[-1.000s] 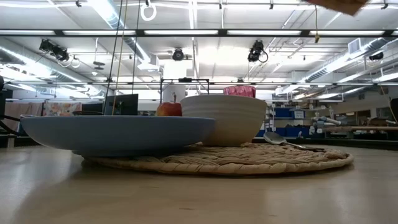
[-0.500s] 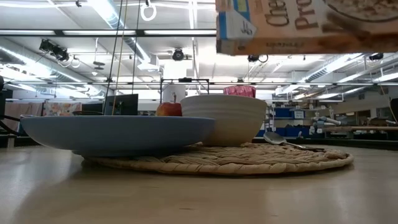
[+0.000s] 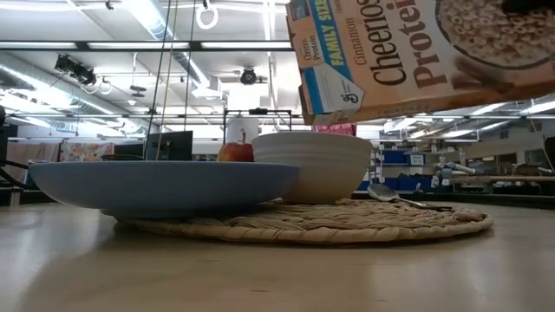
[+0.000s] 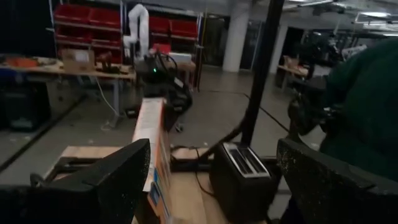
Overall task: Arrange a breakfast setting
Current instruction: Pour the cereals from the cereal box into the white bowl
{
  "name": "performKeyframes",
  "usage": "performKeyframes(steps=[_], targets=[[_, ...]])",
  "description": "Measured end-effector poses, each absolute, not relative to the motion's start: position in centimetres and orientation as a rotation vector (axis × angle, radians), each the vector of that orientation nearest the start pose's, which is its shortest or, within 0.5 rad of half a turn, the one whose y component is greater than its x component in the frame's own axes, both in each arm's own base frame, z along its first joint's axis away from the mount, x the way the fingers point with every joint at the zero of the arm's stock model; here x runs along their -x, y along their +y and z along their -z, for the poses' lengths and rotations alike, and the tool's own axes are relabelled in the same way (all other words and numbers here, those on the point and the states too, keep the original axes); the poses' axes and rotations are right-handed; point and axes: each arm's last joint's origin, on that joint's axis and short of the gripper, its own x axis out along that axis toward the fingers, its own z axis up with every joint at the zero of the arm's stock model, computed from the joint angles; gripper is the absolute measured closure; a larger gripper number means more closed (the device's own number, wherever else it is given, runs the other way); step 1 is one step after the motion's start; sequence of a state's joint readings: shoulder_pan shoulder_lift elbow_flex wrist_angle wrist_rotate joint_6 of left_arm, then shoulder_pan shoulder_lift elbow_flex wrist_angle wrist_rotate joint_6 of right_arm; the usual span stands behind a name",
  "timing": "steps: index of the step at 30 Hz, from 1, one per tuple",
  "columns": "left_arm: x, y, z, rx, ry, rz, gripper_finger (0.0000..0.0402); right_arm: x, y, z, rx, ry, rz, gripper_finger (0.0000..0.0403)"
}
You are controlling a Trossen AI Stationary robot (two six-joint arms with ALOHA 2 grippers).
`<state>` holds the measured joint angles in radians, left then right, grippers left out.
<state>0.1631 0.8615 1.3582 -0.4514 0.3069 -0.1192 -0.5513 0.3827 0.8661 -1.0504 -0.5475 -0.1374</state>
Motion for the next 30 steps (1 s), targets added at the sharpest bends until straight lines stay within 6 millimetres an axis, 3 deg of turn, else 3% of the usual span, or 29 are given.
performKeyframes(steps=[14, 30], targets=[[-12.8, 1.2, -45.7, 0.166, 0.183, 0.154, 0.0047, -5.6, -1.5, -31.6, -0.164, 0.561, -0.044, 0.0166], [-12.3, 1.2, -44.1, 0.242, 0.349, 0.112, 0.0047, -5.8, -1.7, -33.4, -0.073, 0.598, -0.038, 0.0166]])
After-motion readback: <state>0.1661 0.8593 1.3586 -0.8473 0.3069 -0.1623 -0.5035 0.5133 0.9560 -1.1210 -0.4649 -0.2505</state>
